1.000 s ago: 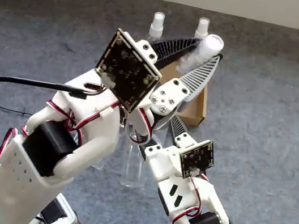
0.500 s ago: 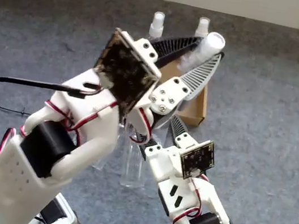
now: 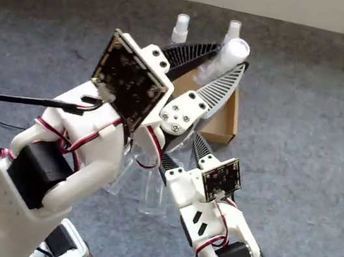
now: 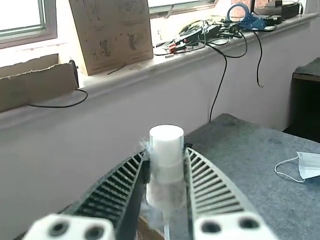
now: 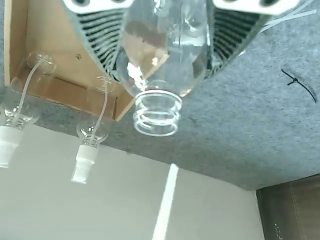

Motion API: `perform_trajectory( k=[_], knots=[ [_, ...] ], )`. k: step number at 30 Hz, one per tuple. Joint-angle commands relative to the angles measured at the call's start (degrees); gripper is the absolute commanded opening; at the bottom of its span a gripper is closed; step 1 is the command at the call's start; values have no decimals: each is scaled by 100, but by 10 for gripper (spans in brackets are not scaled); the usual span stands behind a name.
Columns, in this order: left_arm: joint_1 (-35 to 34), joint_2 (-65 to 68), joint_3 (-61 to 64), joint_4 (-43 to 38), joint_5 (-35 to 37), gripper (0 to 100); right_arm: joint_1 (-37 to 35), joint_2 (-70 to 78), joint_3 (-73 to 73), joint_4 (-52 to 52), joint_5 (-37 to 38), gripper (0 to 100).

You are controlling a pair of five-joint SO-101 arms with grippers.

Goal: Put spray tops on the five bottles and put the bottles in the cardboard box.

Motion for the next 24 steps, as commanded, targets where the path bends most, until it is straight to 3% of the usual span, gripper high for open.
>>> perform_trajectory(
  k=[1, 10, 17, 24],
  knots=[
    [92, -84, 127, 18, 53, 6, 40, -75, -75, -145, -9, 4],
    [119, -66, 259, -264, 62, 6, 40, -75, -75, -145, -9, 4],
    [549, -66, 259, -264, 44, 6, 40, -84, -66, -145, -9, 4],
    [180, -66, 268, -264, 44, 6, 40, -84, -66, -136, -9, 4]
  ],
)
